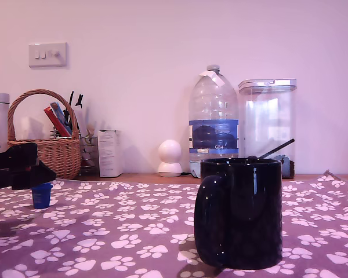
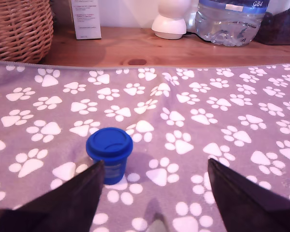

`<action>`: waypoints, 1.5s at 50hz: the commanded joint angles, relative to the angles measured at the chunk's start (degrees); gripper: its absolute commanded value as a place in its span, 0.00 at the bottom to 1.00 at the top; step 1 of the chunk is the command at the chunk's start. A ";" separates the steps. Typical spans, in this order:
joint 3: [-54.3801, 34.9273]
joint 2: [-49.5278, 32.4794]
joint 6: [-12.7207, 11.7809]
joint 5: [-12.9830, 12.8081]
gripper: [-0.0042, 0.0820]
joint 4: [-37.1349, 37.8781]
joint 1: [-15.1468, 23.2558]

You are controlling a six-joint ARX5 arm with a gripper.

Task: Pick up the coffee capsules from the table one by one and drop them inside the nearest coffee cup

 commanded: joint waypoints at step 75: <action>6.54 6.99 3.13 -12.50 0.73 -6.23 -1.46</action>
